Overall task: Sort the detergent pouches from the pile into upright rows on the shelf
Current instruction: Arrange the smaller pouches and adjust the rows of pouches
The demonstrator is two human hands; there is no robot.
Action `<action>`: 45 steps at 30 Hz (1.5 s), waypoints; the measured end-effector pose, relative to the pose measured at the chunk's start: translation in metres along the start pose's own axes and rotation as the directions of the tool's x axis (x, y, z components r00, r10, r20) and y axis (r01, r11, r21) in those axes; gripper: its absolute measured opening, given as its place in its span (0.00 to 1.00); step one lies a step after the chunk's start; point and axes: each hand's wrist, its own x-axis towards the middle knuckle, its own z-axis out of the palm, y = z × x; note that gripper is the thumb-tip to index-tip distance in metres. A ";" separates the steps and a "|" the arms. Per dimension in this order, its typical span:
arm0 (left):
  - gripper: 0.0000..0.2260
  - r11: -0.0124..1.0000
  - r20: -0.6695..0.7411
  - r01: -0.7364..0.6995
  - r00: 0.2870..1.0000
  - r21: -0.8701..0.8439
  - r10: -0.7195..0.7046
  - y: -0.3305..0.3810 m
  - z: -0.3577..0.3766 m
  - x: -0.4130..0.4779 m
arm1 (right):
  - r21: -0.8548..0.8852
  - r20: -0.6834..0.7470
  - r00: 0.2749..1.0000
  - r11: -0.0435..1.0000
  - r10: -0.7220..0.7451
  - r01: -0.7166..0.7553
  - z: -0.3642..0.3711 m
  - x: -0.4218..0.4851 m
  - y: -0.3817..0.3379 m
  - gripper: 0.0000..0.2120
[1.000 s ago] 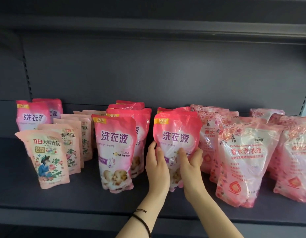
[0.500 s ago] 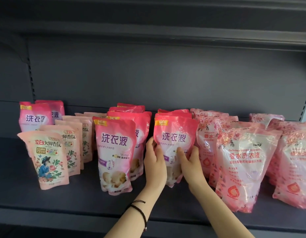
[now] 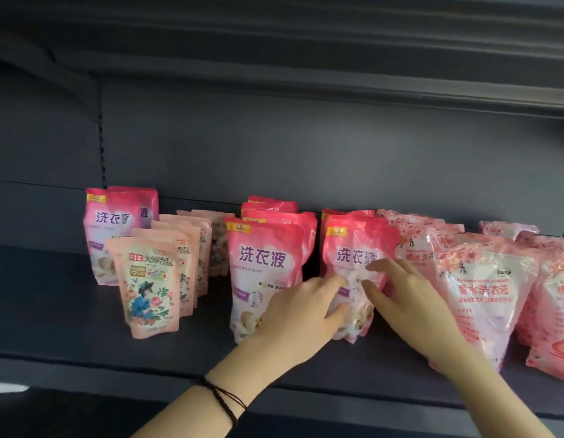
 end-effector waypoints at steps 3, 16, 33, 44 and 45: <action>0.14 0.973 0.008 -0.090 0.996 0.212 0.090 -0.022 -0.049 -0.036 | -0.146 0.171 0.984 0.987 -0.042 0.068 -0.020 -0.005 -0.044 0.12; 0.30 0.675 0.105 -0.048 0.994 0.736 -0.044 -0.248 -0.263 -0.125 | -0.445 0.254 0.831 0.703 -0.496 0.555 0.047 0.053 -0.292 0.25; 0.15 0.915 0.068 0.365 0.931 -0.172 -0.359 -0.468 -0.266 -0.004 | -0.240 0.527 0.817 0.882 -0.233 0.406 0.198 0.272 -0.378 0.16; 0.10 0.657 0.188 0.491 0.858 -0.573 -0.478 -0.498 -0.220 -0.004 | 0.013 0.563 0.815 0.988 -0.135 0.154 0.234 0.283 -0.377 0.08; 0.10 0.645 0.164 0.473 0.862 -0.600 -0.480 -0.496 -0.224 -0.005 | 0.065 0.541 0.832 0.992 -0.124 0.106 0.229 0.281 -0.380 0.04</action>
